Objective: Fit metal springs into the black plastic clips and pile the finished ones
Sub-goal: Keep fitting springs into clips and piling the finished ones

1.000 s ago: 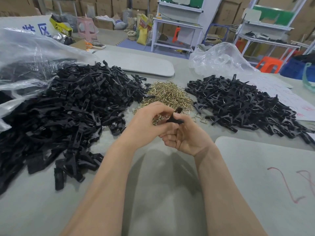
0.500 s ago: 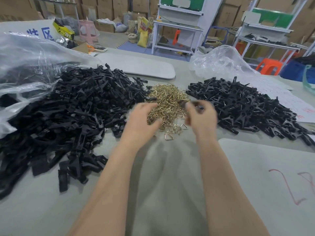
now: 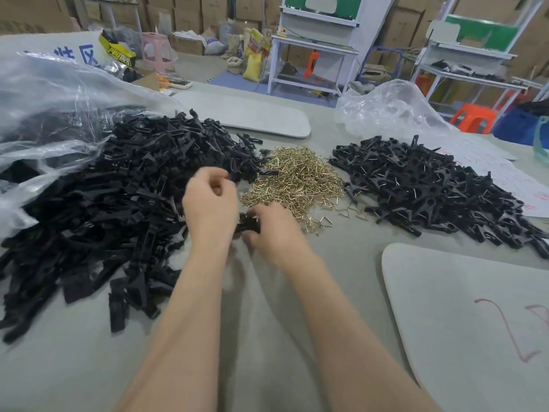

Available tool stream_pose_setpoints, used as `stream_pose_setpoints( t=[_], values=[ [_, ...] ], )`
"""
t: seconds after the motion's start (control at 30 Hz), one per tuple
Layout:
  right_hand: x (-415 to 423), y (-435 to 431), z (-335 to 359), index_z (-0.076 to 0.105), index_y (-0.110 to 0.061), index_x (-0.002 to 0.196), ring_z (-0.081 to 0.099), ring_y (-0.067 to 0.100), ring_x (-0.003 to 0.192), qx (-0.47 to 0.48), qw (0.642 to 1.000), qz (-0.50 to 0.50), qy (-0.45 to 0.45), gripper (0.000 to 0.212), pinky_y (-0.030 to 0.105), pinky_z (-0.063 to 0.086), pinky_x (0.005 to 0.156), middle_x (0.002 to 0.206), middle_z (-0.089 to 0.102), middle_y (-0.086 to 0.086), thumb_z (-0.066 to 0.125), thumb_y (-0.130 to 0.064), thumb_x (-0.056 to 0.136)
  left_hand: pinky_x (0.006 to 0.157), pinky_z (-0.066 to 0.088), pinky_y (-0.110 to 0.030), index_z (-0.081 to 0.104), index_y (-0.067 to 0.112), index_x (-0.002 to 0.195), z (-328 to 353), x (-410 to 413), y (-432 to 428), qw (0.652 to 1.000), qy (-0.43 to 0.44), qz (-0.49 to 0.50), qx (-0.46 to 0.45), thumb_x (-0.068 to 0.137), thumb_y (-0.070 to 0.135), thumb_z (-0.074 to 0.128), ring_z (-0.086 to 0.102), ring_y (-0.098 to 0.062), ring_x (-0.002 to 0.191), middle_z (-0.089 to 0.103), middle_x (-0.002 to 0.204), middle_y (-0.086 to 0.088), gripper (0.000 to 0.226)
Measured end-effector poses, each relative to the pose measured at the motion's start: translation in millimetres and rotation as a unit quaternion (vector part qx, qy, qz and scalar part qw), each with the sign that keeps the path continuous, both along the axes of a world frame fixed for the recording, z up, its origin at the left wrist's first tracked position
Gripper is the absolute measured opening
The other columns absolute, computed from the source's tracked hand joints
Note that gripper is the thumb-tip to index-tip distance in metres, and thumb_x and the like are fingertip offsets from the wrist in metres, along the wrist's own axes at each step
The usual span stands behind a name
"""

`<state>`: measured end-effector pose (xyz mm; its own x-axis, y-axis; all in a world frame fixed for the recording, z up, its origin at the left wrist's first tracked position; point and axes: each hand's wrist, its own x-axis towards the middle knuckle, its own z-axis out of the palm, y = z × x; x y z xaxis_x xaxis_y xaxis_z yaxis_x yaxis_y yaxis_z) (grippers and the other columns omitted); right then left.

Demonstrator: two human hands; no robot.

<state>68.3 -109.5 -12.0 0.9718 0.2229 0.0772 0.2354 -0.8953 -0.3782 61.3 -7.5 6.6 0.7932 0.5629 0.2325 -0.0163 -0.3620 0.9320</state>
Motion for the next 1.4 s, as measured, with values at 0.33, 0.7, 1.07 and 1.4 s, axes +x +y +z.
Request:
stream_pose_setpoints(
  t=[0.33,0.7,1.07,1.4],
  values=[
    [5.6,-51.4,10.3,0.056,-0.009,0.122,0.061,0.009,0.076,0.421,0.899,-0.109,0.057,0.027,0.015,0.047,0.057,0.087,0.067,-0.003,0.050,-0.008,0.096,0.094,0.027,-0.042,0.063,0.024,0.108,-7.0,-3.0,-3.6,0.869,0.312,-0.091,0.373,0.089,0.024,0.058,0.035,-0.030,0.117,0.047,0.120,-0.005,0.020],
    [-0.9,-68.1,7.9,0.066,-0.015,0.097,0.061,0.008,0.057,0.723,0.669,-0.081,0.151,0.020,0.018,0.053,0.059,0.066,0.068,0.002,0.049,-0.004,0.096,0.094,0.028,-0.038,0.062,0.028,0.108,-11.8,3.1,-27.0,0.964,0.077,-0.108,0.228,0.095,0.030,0.054,0.055,-0.016,0.100,0.059,0.108,0.006,0.016],
    [-1.0,-62.2,2.5,0.064,-0.010,0.082,0.055,0.009,0.060,0.641,0.750,-0.086,0.140,0.017,0.013,0.050,0.058,0.066,0.063,0.001,0.056,0.001,0.092,0.087,0.048,-0.025,0.051,0.008,0.120,-5.9,9.3,-9.9,0.930,-0.027,-0.146,-0.336,0.098,0.009,0.047,0.063,-0.008,0.086,0.071,0.097,0.002,0.022],
    [0.8,-54.2,-0.3,0.057,-0.017,0.095,0.066,0.011,0.082,0.555,0.825,-0.085,0.069,0.008,0.023,0.054,0.073,0.093,0.070,0.002,0.057,-0.010,0.093,0.097,0.043,-0.029,0.052,0.005,0.119,-14.8,14.8,-25.0,0.945,0.041,-0.184,-0.268,0.099,0.021,0.048,0.059,-0.012,0.104,0.066,0.115,-0.007,0.026]
  ],
)
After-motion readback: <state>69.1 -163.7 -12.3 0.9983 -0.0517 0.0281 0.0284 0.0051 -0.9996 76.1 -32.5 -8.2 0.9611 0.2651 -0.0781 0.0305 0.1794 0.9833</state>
